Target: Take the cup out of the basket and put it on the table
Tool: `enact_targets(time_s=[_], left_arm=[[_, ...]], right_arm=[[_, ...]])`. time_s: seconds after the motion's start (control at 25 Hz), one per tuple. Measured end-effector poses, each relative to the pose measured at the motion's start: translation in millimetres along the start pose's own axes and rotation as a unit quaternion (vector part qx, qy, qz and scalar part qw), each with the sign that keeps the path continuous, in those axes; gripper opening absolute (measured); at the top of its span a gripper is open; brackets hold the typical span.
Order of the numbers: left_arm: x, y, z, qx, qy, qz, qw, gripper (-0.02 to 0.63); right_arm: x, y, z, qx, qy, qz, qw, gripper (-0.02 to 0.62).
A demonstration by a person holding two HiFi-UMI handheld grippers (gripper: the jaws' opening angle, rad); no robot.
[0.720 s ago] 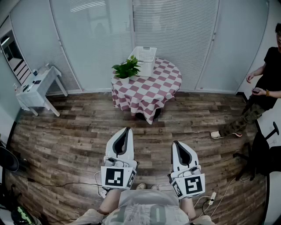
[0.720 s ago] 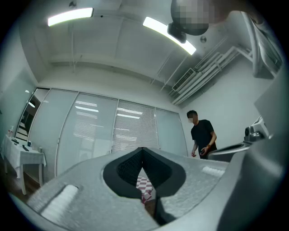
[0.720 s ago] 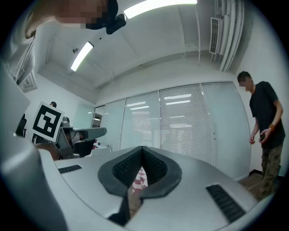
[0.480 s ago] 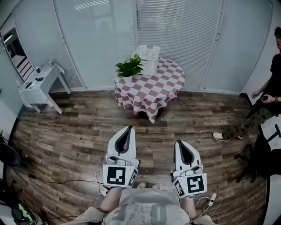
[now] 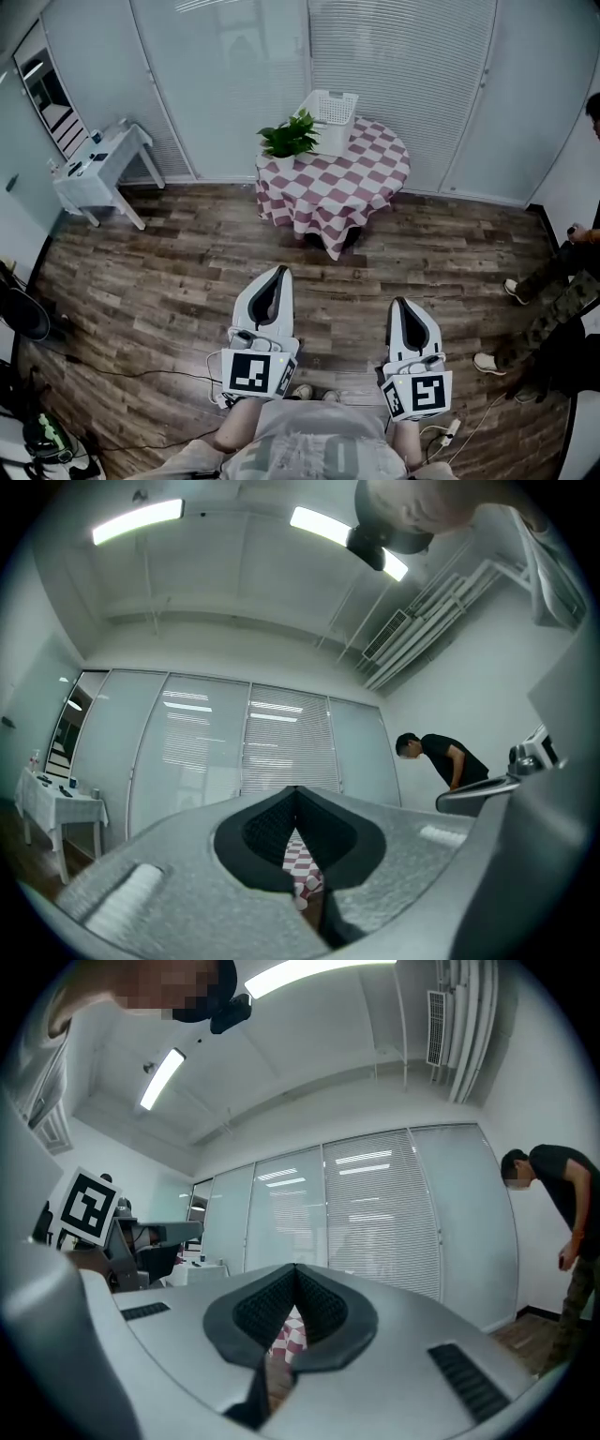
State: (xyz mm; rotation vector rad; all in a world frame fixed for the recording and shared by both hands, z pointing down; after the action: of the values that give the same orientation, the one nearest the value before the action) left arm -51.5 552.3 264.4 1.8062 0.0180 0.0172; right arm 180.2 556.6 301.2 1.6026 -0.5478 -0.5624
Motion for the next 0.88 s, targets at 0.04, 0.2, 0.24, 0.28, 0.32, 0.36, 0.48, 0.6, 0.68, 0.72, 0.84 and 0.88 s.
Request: enact_targets(time_s=[0.04,0.2,0.24,0.28,0.32,0.36,0.48,0.6,0.68,0.72,0.84,0.88], left_arm=[[4.1,1.4,1.0,-0.001,-0.003,0.001,1.0000,0.003],[22.8,11.7,4.1,-0.008,-0.010,-0.004,0.9999,0.003],[26.3,15.7,5.6,-0.012,-0.011,-0.006,0.9998,0.003],[28.2,19.8,8.2,-0.017,-0.013,-0.006,0.9998,0.003],[29.1,23.8,12.1,-0.022,-0.015,-0.004,0.9996,0.003],[29.8,27.7,17.7,-0.027,-0.017,-0.001,0.9995,0.003],[35.8,39.9,41.1,-0.037,-0.012,0.008,0.9992,0.003],[38.9,54.3,72.2,-0.034,-0.004,0.011,0.9993,0.003],[35.5,64.1,100.0,-0.031,-0.002,0.007,0.9995,0.003],[32.9,68.8,115.8,-0.029,-0.002,0.004,0.9996,0.003],[23.3,80.0,169.8,-0.027,-0.003,-0.005,0.9996,0.003],[20.5,82.1,188.9,-0.026,-0.002,-0.008,0.9996,0.003]], right_arm=[[4.5,2.3,-1.9,-0.001,-0.004,0.001,1.000,0.008],[26.7,15.9,-6.9,-0.002,-0.019,0.006,1.000,0.008],[32.0,19.7,-5.9,-0.005,-0.021,0.008,1.000,0.008],[35.9,22.7,-3.7,-0.007,-0.024,0.012,1.000,0.008],[38.6,24.8,-0.8,-0.008,-0.028,0.015,0.999,0.008],[41.3,26.7,2.8,-0.009,-0.033,0.017,0.999,0.008],[55.8,37.8,17.3,-0.021,-0.041,0.021,0.999,0.008],[77.4,50.8,41.4,-0.028,-0.037,0.028,0.999,0.008],[92.5,54.3,63.5,-0.025,-0.035,0.027,0.999,0.008],[100.8,55.0,75.7,-0.024,-0.035,0.023,0.999,0.008],[128.9,52.3,117.9,-0.026,-0.033,0.013,0.999,0.008],[139.5,49.9,133.1,-0.027,-0.032,0.011,0.999,0.008]])
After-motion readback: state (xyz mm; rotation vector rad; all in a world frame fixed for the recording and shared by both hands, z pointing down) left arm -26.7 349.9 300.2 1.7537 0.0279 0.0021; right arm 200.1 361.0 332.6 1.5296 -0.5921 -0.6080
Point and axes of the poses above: the fingertips, and each gripper's own axes: z forward along the fingers, x to its right, y out of its underside, the point moved 7 cm from there along -z, backward along the fingers, and after that the axes turned 13 degrees about -y, right-handed, at the moved point
